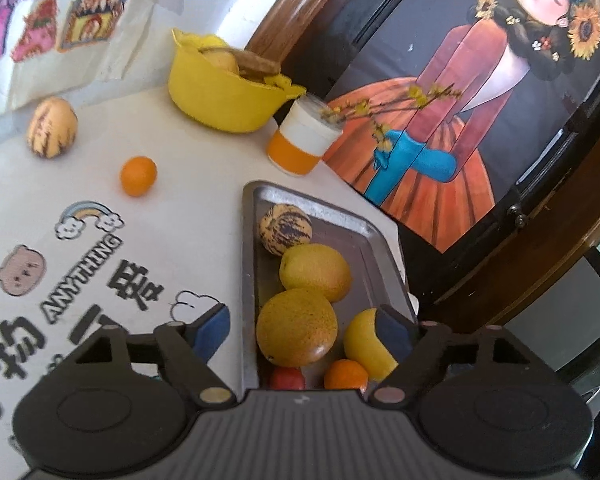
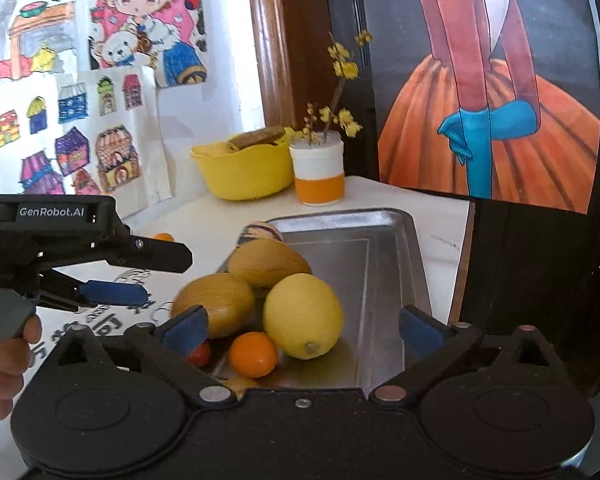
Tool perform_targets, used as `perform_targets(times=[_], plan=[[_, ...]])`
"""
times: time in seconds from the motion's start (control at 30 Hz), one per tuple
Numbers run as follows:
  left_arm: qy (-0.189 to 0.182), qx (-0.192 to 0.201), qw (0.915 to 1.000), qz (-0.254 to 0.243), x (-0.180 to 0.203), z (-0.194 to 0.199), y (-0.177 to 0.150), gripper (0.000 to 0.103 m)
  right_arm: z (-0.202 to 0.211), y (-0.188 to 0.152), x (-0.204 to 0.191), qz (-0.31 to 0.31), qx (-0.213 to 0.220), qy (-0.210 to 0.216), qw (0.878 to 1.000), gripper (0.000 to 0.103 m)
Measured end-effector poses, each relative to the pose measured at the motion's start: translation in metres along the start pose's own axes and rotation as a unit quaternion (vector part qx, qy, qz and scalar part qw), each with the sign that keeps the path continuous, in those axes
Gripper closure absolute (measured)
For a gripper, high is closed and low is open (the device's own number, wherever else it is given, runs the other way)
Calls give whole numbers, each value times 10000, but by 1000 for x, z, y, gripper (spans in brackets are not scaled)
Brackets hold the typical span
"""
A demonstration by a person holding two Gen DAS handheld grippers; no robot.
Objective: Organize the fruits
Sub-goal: 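Withdraw both tools from the tray toward the pepino melon and mandarin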
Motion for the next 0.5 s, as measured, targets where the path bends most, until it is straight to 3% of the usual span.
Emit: perform_targets(times=[0.2, 0.5], plan=[[1, 202, 9996, -221, 3, 37, -10, 4, 33, -5, -11, -13, 23, -2, 10000, 1], [149, 140, 9991, -378, -6, 83, -35, 1, 75, -23, -37, 133, -193, 11, 9997, 1]])
Point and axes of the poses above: each gripper's, at about its wrist camera, not at the fingertips, and z roughly against the way its jaws point, x to its right, y to its top, the point moved 3 cm from there along -z, roughly the way its jaws point, and after that the axes turned 12 degrees about -y, right-handed, at the moved point
